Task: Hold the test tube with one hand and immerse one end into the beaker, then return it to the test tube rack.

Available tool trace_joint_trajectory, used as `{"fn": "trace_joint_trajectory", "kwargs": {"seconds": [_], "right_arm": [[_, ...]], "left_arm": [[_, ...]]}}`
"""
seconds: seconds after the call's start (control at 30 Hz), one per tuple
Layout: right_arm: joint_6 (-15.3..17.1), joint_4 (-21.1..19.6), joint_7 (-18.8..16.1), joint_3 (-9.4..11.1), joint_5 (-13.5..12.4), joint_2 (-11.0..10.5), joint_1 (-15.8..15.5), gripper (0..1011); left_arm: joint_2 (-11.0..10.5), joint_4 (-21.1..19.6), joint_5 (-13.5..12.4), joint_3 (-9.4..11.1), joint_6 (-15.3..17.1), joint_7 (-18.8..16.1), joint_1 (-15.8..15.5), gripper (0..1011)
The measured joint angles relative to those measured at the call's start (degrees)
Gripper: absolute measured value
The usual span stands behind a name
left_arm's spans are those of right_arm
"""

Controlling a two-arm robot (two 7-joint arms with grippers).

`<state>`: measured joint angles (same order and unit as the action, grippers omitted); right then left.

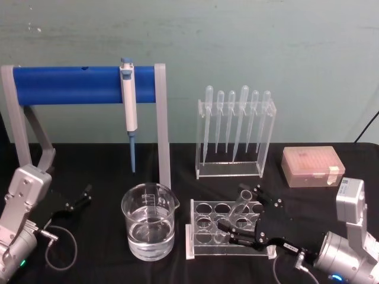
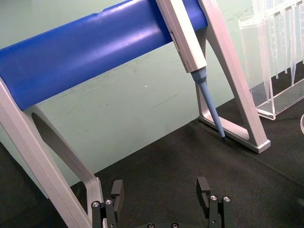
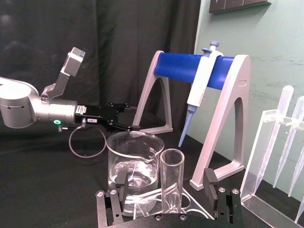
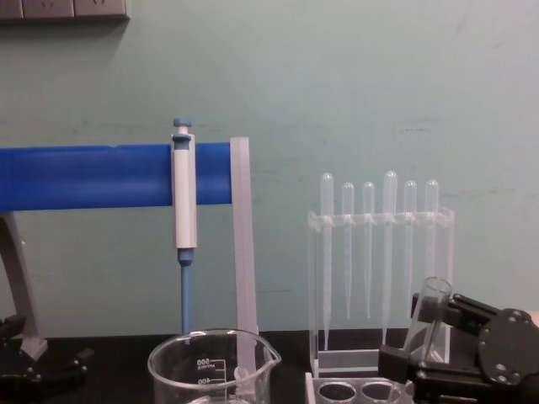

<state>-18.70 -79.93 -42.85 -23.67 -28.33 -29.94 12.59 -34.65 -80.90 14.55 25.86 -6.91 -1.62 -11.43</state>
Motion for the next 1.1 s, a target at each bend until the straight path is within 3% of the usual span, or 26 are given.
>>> {"fn": "trace_joint_trajectory", "kwargs": {"seconds": [0.77,0.97,1.1], "right_arm": [[-0.55,-0.04,0.74,0.67,-0.41,0.32,-1.14,1002],[-0.55,-0.06,0.74,0.65,-0.41,0.29,-1.12,908],[-0.54,-0.07,0.74,0.64,-0.41,0.29,-1.10,788]], "left_arm": [[0.00,0.00,0.00,0.00,0.00,0.00,0.00,1000],[0.00,0.00,0.00,0.00,0.00,0.00,0.00,1000],[0.00,0.00,-0.01,0.00,0.00,0.00,0.00,1000]]}}
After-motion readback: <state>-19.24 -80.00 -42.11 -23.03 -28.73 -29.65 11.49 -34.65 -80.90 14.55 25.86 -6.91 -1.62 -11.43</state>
